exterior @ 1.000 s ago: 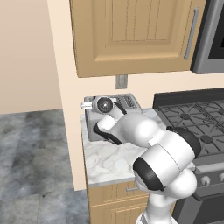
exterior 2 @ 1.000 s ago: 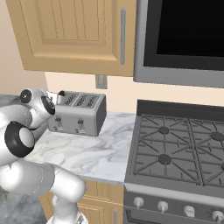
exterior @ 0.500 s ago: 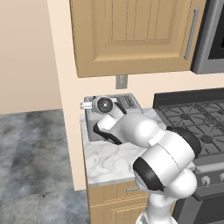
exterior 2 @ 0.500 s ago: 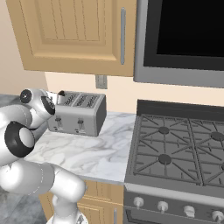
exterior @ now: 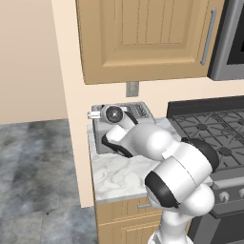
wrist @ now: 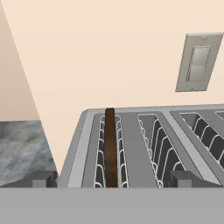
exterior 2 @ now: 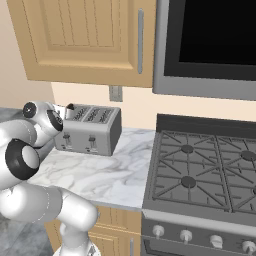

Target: Start the toaster. Once the lever pops up, take the bread to the plate on the dining counter.

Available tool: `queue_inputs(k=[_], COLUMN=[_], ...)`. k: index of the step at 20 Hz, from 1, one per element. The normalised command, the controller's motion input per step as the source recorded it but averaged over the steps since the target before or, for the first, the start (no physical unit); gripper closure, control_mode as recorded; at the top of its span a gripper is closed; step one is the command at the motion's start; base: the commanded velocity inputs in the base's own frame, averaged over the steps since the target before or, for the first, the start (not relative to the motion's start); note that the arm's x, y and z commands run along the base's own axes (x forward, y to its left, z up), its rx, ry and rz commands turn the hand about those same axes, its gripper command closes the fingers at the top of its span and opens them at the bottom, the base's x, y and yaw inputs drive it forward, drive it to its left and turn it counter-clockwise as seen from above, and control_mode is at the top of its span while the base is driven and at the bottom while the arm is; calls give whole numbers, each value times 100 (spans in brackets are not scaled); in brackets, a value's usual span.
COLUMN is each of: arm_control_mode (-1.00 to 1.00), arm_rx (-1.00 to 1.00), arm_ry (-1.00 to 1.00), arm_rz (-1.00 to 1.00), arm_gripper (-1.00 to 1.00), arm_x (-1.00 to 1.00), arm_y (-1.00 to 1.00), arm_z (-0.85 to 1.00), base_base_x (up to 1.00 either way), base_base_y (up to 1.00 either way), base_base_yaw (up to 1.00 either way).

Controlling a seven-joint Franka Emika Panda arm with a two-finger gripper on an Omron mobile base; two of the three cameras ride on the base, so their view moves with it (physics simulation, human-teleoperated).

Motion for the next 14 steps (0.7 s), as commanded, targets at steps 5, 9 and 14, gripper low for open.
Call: queue_inputs(k=[5,9,14], arm_control_mode=[-100,-100,-100], arm_rx=[0,0,0], arm_ry=[0,0,0], arm_rz=[0,0,0], arm_gripper=[-100,-100,-100], arm_x=[0,0,0], arm_y=[0,0,0], arm_z=[0,0,0], base_base_x=[0,0,0], base_base_y=[0,0,0], base_base_yaw=[0,0,0])
